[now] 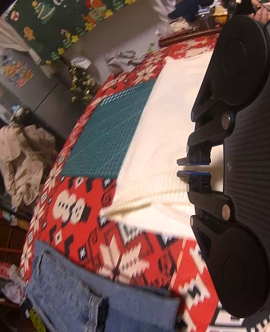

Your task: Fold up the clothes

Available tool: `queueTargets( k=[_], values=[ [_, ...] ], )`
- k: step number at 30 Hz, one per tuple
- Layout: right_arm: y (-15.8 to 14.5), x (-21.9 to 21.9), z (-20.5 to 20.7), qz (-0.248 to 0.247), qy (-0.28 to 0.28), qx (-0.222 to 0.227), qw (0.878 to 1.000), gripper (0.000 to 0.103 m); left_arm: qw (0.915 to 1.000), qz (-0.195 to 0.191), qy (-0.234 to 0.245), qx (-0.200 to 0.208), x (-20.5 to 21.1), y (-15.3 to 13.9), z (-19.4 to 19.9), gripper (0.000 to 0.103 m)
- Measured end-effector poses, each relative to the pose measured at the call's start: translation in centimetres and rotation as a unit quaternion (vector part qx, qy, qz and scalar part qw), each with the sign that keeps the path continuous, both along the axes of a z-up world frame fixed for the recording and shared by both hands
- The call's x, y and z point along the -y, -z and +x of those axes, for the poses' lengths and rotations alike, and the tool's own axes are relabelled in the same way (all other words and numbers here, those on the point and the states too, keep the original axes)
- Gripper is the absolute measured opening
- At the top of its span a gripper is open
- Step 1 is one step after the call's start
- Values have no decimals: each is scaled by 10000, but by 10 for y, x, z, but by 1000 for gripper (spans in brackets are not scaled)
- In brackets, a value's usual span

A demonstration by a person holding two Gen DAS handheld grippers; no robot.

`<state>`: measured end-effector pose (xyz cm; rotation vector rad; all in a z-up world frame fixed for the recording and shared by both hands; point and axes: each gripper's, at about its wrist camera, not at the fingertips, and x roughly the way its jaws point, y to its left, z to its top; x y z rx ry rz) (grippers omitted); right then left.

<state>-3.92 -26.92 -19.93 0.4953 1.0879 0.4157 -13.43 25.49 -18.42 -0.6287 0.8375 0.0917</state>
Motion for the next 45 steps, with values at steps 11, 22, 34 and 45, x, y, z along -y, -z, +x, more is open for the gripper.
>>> queueTargets(
  k=[11, 22, 34, 45],
  values=[
    [-16, -22, 9, 194, -122, 226, 9995, 12, 9927, -844, -849, 139, -53, 9, 7, 3],
    [-17, -46, 18, 383, -234, 207, 9988, 13, 9911, -1118, -715, -65, -43, 19, -7, 3],
    [-16, -62, 23, 485, -369, 233, 9979, 13, 9984, -261, -275, -407, -23, 12, -54, 3],
    [-18, -78, 29, 491, -608, 280, 9965, 13, 9996, -92, -250, -129, -23, -6, -78, 2]
  ],
)
